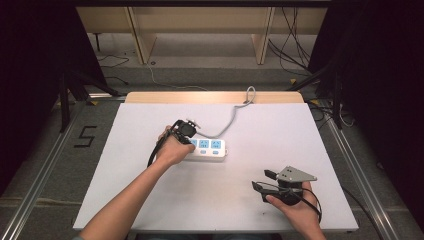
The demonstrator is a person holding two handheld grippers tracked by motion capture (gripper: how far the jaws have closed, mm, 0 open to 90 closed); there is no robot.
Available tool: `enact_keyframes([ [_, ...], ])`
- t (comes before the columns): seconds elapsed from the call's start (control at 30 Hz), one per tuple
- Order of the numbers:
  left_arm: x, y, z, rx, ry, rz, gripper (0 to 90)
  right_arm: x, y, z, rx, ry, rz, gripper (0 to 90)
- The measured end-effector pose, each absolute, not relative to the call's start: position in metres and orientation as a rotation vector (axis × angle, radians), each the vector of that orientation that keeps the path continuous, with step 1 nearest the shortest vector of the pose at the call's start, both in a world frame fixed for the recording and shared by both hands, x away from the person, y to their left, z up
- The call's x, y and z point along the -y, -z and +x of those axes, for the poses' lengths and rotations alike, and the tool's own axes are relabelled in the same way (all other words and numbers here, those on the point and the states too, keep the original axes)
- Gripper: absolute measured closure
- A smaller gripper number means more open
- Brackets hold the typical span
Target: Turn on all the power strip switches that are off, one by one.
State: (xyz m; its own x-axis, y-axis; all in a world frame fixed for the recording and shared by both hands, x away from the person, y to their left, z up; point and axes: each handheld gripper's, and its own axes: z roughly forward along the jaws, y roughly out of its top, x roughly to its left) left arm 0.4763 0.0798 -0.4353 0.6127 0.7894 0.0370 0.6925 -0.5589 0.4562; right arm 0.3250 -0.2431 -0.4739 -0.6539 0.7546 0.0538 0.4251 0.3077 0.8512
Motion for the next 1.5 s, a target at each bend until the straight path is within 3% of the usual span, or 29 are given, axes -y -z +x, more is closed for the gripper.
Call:
enact_keyframes([
  [1.5, -0.0774, 0.4375, 0.481, -1.215, -0.32, 2.454, 89.8, 0.2422, 0.4738, 0.3246, -2.229, -1.284, 1.051, 36.3],
])
